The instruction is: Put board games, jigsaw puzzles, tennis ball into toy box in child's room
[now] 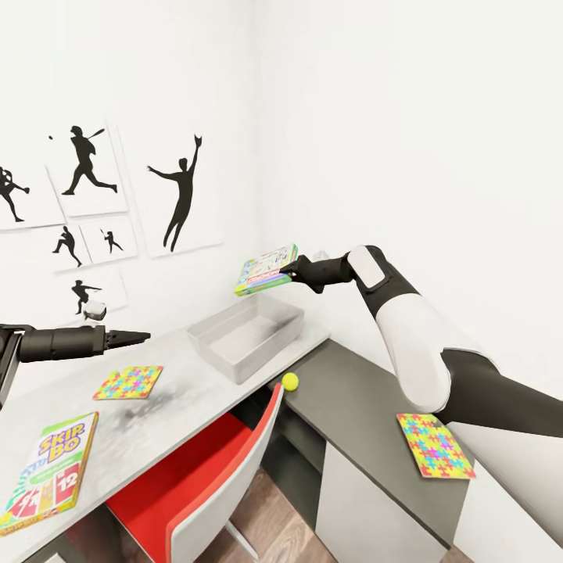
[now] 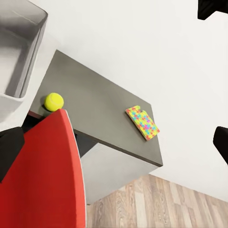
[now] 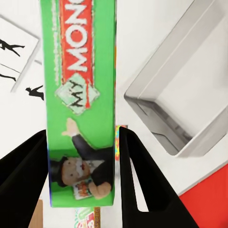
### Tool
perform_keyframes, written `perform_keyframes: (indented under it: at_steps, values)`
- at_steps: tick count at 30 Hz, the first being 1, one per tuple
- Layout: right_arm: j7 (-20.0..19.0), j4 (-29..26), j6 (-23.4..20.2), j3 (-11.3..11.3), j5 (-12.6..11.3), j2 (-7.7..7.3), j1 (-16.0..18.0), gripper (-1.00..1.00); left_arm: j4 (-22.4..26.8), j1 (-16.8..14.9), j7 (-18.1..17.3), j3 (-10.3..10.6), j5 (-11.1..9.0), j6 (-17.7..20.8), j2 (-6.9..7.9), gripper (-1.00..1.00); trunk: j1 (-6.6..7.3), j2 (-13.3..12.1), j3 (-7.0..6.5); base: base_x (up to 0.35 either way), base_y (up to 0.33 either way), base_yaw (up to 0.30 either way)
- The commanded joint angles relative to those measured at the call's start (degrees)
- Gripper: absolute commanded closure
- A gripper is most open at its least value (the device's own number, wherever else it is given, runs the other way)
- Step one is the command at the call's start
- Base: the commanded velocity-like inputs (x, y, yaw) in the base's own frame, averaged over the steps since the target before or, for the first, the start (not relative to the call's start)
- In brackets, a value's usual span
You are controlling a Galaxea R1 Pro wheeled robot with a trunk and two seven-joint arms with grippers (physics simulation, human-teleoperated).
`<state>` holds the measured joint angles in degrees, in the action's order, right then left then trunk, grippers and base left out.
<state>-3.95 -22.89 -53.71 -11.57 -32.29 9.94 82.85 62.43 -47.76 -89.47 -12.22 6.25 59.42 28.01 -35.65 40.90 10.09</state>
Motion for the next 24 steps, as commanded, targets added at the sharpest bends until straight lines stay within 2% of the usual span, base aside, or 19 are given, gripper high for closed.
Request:
perform_keyframes:
  at_steps: [1,21,24]
  values:
    - [-0.36,-0.03,-0.26,-0.42,0.61,0.05,0.05,1.00,0.04,-0.06,-0.53,-0.08,0.59,0.58,-0.03,-1.00,-0.02,0.08,0.10,0.037,0.010,0.000]
    - [-0.10,-0.31,-0.37,-0.32,0.50,0.05,0.03,1.00,-0.03,-0.06,-0.53,-0.13,0.43,0.58,0.32,-1.00,-0.02,0.08,0.42,0.027,0.001,0.000]
    - [-0.09,-0.35,-0.42,-0.26,0.50,0.05,0.03,1.00,-0.03,-0.06,-0.53,-0.77,0.43,0.58,0.42,-1.00,-0.02,0.08,0.68,0.000,0.000,0.000]
